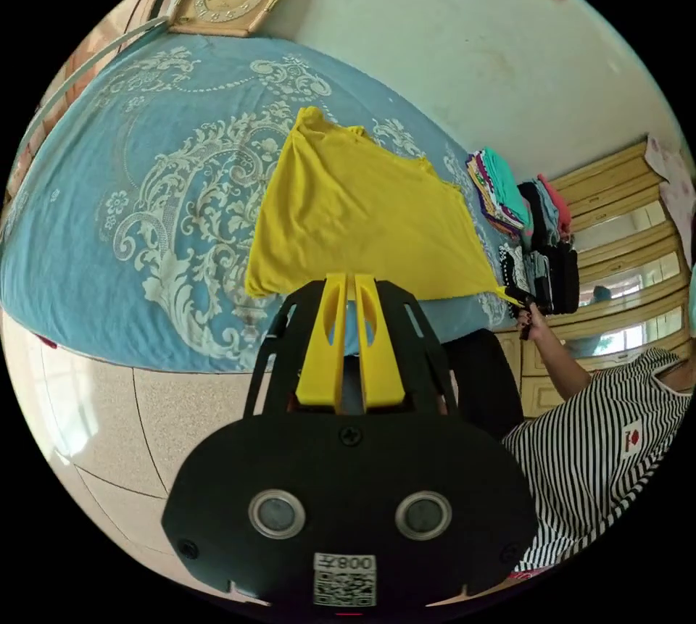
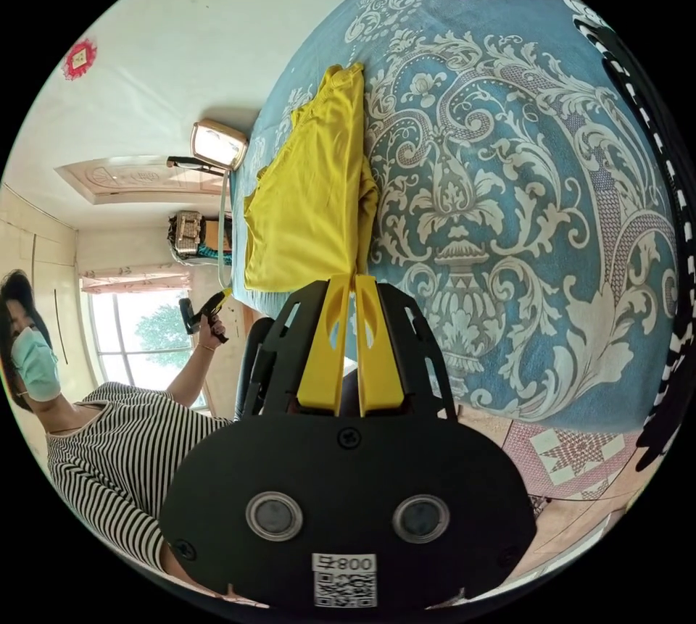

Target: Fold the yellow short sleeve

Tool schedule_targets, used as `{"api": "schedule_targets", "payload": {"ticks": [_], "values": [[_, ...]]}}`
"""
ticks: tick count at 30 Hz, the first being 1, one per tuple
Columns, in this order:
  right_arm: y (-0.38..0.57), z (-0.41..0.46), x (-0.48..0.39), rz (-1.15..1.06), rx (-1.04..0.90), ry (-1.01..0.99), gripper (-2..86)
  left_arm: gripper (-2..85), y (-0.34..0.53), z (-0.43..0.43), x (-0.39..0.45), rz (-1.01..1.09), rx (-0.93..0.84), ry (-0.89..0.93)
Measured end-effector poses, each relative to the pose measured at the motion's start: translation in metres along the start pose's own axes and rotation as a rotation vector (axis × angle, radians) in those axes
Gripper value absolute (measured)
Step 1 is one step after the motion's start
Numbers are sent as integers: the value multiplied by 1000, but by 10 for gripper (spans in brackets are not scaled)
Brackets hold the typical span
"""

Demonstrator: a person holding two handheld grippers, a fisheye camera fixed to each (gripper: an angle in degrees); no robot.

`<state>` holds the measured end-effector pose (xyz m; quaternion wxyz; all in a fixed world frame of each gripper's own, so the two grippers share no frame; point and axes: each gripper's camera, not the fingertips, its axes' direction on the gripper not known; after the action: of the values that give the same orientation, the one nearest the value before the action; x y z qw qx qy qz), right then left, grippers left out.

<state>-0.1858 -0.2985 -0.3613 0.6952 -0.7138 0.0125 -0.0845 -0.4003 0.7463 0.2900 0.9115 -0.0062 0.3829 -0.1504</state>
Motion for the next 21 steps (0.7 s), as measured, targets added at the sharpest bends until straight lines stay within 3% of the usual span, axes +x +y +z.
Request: {"api": "schedule_targets", "payload": {"ticks": [6, 11, 16, 19, 21], "values": [[-4, -5, -14, -49, 32, -95, 8, 69, -46, 118, 261, 485, -101, 150], [-20, -8, -32, -113, 38, -123, 9, 91, -63, 198, 463, 830, -96, 16], [-36, 3, -42, -160, 1, -136, 11, 86, -63, 257, 572, 976, -147, -174], [-46, 9, -46, -182, -14, -130, 12, 47, -62, 277, 607, 960, -124, -283], [-52, 13, -47, -197, -18, -100, 14, 32, -65, 278, 619, 920, -116, -261]]}}
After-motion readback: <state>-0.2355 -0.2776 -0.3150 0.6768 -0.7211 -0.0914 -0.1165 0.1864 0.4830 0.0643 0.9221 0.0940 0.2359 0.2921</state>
